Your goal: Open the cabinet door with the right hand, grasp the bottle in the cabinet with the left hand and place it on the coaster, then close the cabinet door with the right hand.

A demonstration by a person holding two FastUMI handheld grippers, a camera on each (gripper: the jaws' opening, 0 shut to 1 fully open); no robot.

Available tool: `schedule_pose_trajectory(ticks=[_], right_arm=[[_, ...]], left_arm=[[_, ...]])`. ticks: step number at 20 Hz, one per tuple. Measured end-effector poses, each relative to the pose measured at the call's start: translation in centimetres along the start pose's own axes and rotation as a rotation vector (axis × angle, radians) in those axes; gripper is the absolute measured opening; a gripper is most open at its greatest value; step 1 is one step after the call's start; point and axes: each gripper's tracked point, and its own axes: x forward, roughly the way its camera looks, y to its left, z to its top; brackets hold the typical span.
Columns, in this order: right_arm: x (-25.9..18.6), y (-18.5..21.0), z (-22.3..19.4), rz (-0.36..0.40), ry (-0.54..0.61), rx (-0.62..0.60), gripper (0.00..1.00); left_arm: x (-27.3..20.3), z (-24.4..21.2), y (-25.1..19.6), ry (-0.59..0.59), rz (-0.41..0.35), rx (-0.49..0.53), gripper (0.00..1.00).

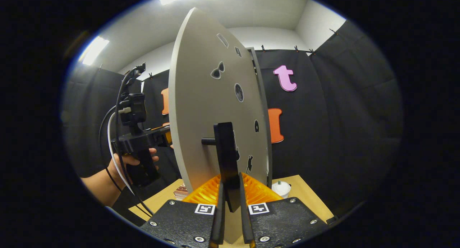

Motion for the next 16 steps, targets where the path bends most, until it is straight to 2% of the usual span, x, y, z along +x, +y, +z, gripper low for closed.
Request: schedule_pose_trajectory(ticks=[5, 6, 7, 9, 10, 11, 12, 16], right_arm=[[0.5, -0.7, -1.3, -0.073, 0.033, -0.011, 0.19], [0.7, -0.6, -1.1, -0.076, 0.022, -0.011, 0.16], [0.9, -1.1, -1.1, -0.091, 0.025, -0.022, 0.19], [0.6, -1.9, -0.9, -0.117, 0.026, -0.031, 0.19], [0.5, -2.2, -0.8, -0.136, 0.030, -0.028, 0.16], [0.2, -2.4, -0.8, -0.150, 0.029, -0.030, 0.23], [0.1, -2.9, -0.7, -0.165, 0.028, -0.037, 0.19], [-0.9, -4.5, -0.3, -0.211, 0.027, -0.012, 0.18]], left_arm=[[0.7, -1.2, -0.6, 0.017, -0.020, -0.006, 0.93], [0.8, -1.4, -0.6, 0.020, -0.020, -0.007, 0.94], [1.0, -1.6, -0.5, 0.021, -0.020, -0.007, 0.95], [1.4, -2.0, -0.5, 0.026, -0.025, -0.011, 0.93], [1.5, -2.2, -0.4, 0.030, -0.028, -0.017, 0.93], [1.6, -2.3, -0.5, 0.034, -0.031, -0.025, 0.94], [1.8, -2.5, -0.4, 0.039, -0.033, -0.030, 0.93], [2.6, -3.3, -0.4, 0.052, -0.038, -0.027, 0.94]])
